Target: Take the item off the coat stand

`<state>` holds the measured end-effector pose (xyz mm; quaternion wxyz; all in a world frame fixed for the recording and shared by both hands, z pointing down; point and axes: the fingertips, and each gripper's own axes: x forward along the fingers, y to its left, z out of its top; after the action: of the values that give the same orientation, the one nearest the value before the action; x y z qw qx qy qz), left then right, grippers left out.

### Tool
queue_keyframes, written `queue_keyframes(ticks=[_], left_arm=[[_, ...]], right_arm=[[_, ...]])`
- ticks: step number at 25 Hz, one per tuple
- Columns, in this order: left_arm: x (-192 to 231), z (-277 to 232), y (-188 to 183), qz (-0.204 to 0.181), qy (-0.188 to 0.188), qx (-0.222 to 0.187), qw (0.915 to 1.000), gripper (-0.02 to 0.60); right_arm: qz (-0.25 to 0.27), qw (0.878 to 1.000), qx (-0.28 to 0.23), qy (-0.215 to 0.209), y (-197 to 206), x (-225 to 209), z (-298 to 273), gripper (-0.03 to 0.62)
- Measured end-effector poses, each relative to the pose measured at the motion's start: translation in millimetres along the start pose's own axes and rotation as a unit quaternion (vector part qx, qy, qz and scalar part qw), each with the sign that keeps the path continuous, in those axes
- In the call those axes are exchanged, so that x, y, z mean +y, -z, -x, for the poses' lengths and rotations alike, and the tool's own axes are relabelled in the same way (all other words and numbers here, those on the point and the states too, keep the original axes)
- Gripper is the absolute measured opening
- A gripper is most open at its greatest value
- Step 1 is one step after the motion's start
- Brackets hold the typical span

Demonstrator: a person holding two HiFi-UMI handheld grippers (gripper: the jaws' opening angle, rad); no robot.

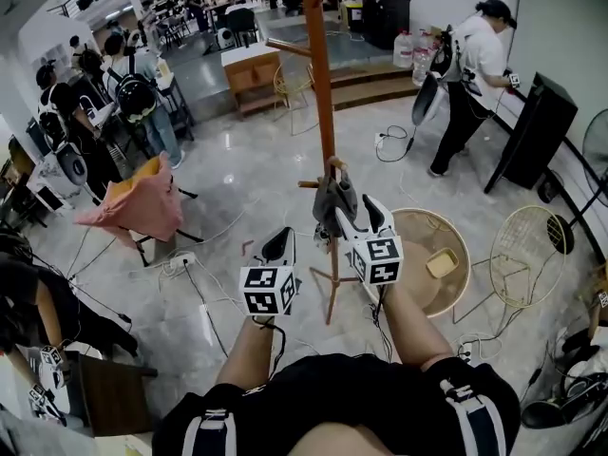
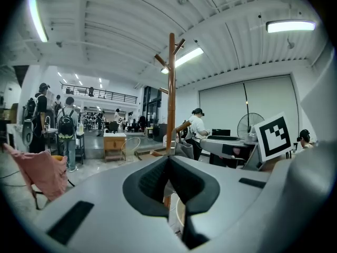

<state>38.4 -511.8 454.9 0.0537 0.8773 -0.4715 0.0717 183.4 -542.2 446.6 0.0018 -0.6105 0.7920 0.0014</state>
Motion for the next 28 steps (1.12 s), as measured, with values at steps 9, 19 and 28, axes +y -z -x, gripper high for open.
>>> queue_keyframes(ticks=[9,19,28], left_arm=[[39,4,10,0.013,-0.033,0.007,0.9993,0.017],[73,3,17,0.025,-0.057,0.013,0.998,0.017],[77,-5,20,0.028,-0.047,0.017,0.9984,0.017]], right_arm=[[0.014,0.998,0.06,0.022,39,-5,-59,0.313],[0.017,0.99,0.126,0.057,75,-25,-106,0.292],[0.023,0.988,0.142,0.053,74,-21,-107,0.06]])
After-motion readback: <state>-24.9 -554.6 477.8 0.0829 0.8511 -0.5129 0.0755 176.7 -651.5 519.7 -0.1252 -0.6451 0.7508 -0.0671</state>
